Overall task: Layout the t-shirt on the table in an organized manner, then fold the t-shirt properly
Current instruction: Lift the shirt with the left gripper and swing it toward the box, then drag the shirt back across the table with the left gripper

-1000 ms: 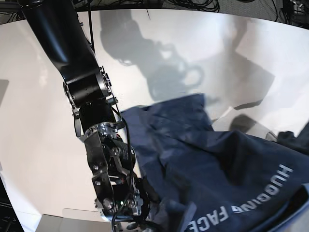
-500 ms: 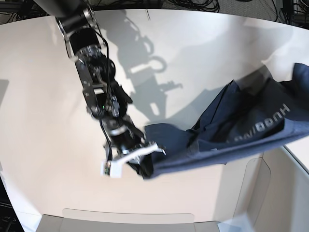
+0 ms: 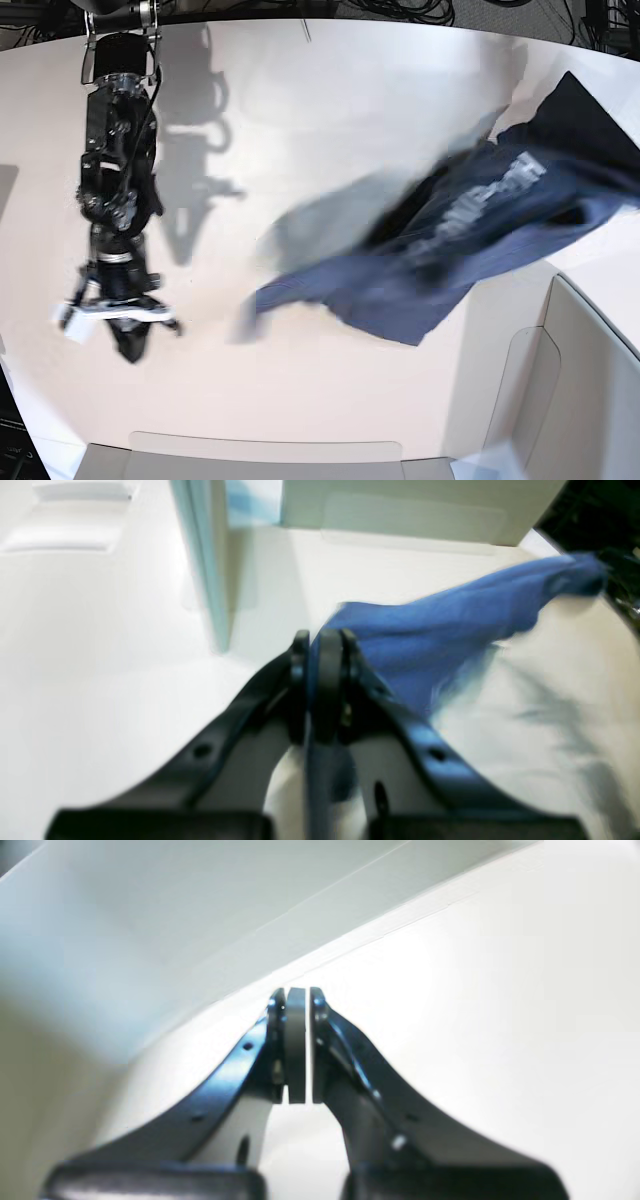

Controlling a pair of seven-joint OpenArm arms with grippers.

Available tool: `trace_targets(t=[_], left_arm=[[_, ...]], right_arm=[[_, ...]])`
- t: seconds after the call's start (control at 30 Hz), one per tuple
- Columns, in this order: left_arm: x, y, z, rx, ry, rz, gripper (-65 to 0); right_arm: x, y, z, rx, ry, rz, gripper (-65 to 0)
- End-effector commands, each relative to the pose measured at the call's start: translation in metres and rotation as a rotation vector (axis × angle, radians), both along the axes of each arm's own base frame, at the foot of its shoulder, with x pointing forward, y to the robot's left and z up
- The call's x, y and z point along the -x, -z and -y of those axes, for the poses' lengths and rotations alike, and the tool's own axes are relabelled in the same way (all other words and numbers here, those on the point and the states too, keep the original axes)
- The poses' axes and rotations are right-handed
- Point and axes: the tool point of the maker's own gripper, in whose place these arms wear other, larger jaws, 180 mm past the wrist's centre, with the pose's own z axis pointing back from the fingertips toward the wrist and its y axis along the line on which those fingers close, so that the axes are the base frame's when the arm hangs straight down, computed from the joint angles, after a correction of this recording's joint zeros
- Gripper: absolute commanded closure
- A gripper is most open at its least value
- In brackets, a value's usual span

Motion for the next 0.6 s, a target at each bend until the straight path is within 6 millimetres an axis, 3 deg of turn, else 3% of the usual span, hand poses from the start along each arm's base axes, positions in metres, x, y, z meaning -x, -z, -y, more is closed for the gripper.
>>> trace_targets(t=[0.0,0.07,0.13,0.3,0.47,0.57], left_arm=[[-0.002,-0.014,0.005,-0.012,0.028,0.05,0.0],[-0.002,-0.018,0.002,-0.013,0.017,0.067,0.0],[0.002,-0.034,-0.008,-0.028,-0.024,0.129,0.0],[0.01,-0.055,-0.021,-0.062,-0.077,0.198,0.0],[0.007,-0.067,-0.023,-0.1,-0.067,0.216,0.0],[0.005,-0.119,-0.03,-0.19,-0.078,0.343,0.0]], right_arm=[[-0.007,-0.025,-0.012,-0.002,-0.045,0.074,0.0],[-0.014,-0.028,-0.028,-0.018,-0.078,0.08,0.0],[-0.027,-0.036,-0.057,-0.045,-0.131,0.093,0.0],[-0.055,-0.047,-0.145,-0.123,-0.282,0.079,0.0],[-0.057,-0.052,-0.227,-0.12,-0.439,0.053,0.0],[-0.056,-0.053,-0.248,-0.128,-0.475,0.043,0.0]])
